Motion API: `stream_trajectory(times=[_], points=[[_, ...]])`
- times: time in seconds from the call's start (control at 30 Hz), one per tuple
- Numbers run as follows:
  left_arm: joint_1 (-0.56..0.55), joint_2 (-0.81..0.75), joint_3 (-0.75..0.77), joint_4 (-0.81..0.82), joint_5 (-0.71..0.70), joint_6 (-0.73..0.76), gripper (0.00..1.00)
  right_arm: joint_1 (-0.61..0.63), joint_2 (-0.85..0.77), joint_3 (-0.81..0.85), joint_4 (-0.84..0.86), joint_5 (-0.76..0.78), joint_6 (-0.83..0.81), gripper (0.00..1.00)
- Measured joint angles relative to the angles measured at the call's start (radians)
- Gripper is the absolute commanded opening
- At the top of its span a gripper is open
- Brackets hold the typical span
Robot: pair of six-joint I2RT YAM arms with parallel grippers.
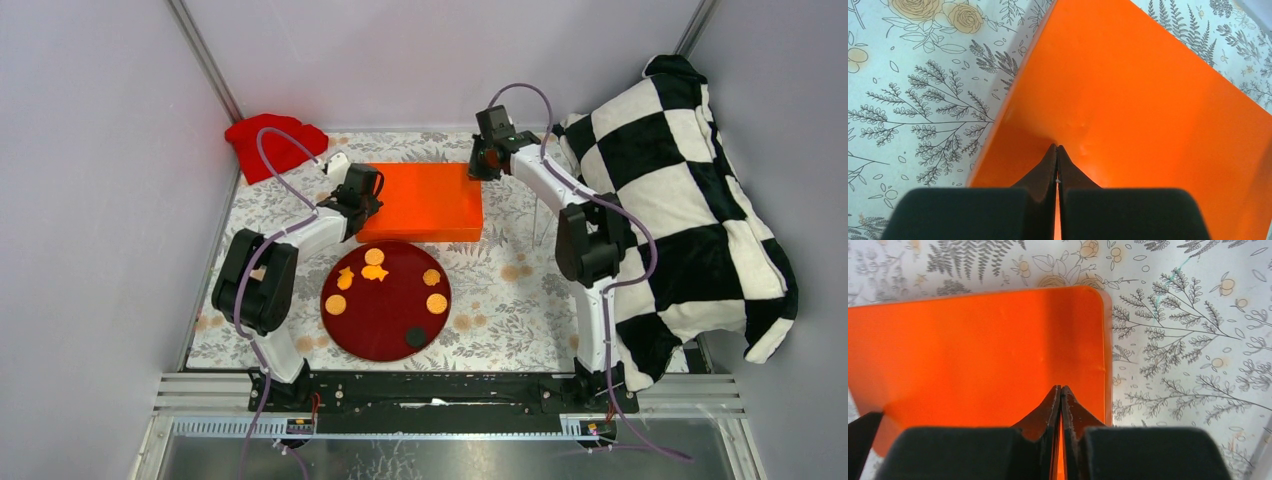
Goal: Pack the cookies
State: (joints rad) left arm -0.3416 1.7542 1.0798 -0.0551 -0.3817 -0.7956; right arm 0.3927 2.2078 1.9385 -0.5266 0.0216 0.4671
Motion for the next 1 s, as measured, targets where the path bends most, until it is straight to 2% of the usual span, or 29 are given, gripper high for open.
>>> stream_trajectory(times=[0.27,0.4,0.7,1.0], points=[[0.0,-0.031,-0.043,0.043,0.023,0.006,0.0,0.0,-0.206,-0.088,0.043,-0.006,-0.01,0.15],[-0.01,-0.103,-0.061,0.04,0.039,0.01,0.0,0.002,-0.269,-0.124,0.059,0.001,-0.018,0.15],[-0.06,-0.338,-0.062,0.044,0.027,0.044,0.01,0.005,-0.276,-0.243,0.06,0.035,-0.023,0.15],[-0.06,-0.366,-0.062,0.038,-0.003,0.061,0.02,0.006,-0.295,-0.274,0.054,0.127,-0.037,0.17]])
